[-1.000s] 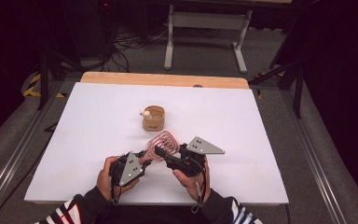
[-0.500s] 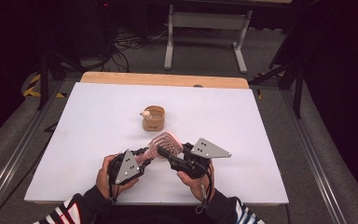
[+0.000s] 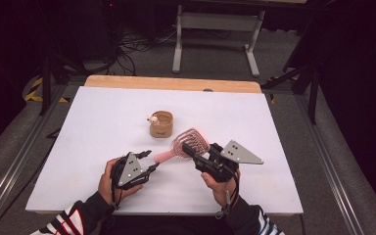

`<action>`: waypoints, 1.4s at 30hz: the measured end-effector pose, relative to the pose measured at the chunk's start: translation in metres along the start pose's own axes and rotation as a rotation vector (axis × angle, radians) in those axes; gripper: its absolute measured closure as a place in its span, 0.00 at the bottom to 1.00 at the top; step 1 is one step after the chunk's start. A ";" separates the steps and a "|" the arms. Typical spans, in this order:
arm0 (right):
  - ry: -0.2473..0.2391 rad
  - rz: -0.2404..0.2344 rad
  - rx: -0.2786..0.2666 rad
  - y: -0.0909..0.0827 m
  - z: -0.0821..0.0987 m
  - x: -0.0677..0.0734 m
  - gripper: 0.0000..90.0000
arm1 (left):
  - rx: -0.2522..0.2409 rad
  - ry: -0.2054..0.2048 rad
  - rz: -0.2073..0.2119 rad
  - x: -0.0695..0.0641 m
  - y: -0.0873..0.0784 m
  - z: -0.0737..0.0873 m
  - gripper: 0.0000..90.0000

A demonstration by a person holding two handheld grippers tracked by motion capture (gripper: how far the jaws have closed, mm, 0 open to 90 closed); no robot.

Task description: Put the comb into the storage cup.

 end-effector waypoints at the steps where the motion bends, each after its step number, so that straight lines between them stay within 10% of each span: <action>1: -0.001 0.006 -0.007 -0.003 -0.002 -0.002 0.70 | -0.003 -0.001 0.006 0.001 -0.001 0.000 0.55; 16: -0.107 0.098 -0.029 -0.017 -0.014 -0.007 0.70 | -0.041 -0.040 0.052 0.016 -0.021 0.009 0.19; 42: -0.099 0.175 -0.084 -0.034 -0.032 -0.026 0.70 | -0.036 -0.126 0.008 0.049 -0.061 0.047 0.11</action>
Point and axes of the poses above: each handheld gripper's, and its own axes: y roughly forward along the jaws, z roughly out of its underside, x roughly to its left, the point moved 7 cm from there along y, roughly forward along the jaws, and after that the axes turned 8 degrees about x, right-handed, at the moved point
